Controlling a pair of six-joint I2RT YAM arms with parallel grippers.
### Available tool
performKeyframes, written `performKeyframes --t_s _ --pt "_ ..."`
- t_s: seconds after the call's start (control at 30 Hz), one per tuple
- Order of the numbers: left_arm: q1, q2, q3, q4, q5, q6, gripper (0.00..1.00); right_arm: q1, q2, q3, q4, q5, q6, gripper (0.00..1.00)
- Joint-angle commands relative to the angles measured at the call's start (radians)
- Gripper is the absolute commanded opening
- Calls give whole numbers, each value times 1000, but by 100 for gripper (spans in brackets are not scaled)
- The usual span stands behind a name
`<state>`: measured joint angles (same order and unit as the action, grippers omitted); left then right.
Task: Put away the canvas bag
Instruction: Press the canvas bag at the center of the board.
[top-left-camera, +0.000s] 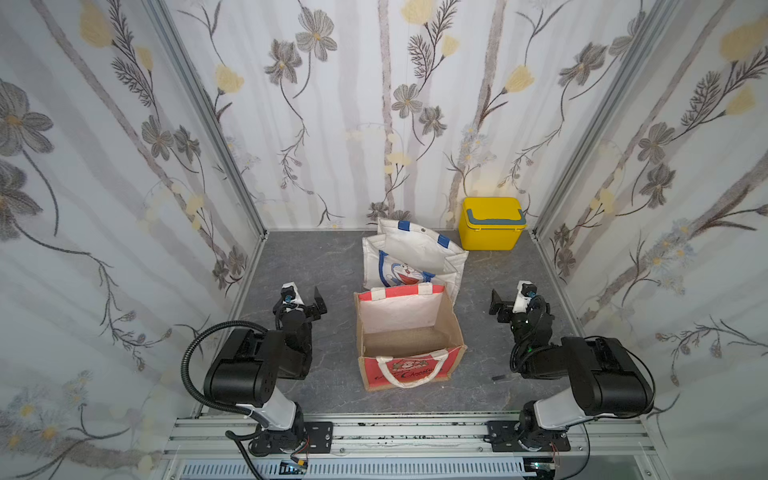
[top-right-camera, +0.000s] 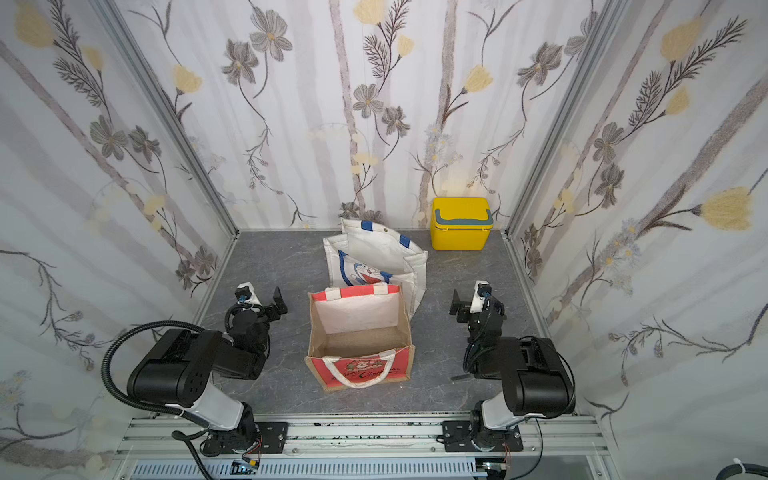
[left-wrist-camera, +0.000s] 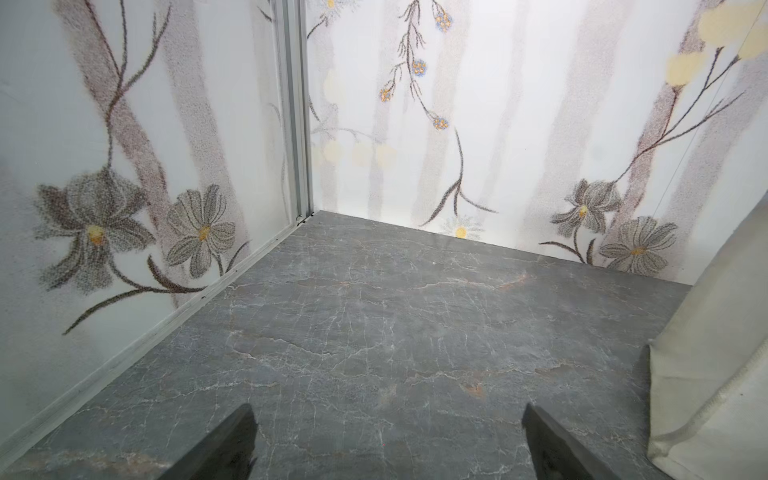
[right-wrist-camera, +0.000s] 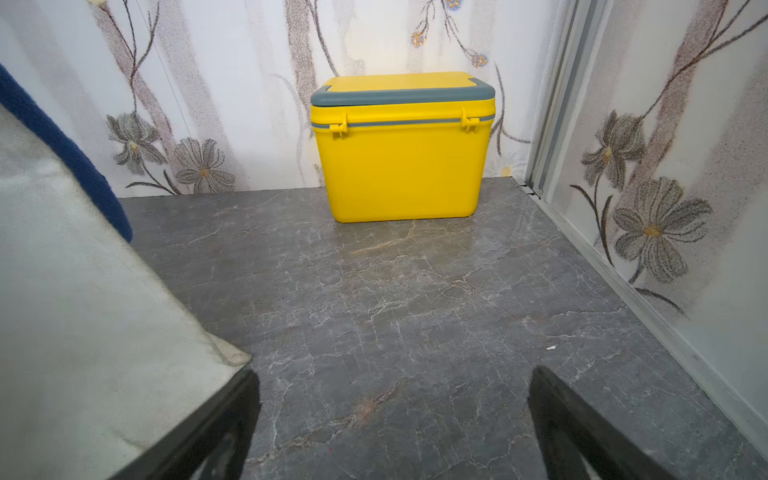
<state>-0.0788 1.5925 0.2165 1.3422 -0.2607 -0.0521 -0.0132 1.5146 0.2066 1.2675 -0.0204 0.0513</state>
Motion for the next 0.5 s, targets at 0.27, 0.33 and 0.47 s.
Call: performKeyframes --t_s 0.27,0.33,0.47 --pt "4 0 9 41 0 11 100 -1 1 1 46 -4 -10 100" --pt "7 1 11 39 3 9 100 -1 1 3 45 -3 -10 100" --pt "10 0 12 35 4 6 100 -1 2 4 43 -3 -10 100"
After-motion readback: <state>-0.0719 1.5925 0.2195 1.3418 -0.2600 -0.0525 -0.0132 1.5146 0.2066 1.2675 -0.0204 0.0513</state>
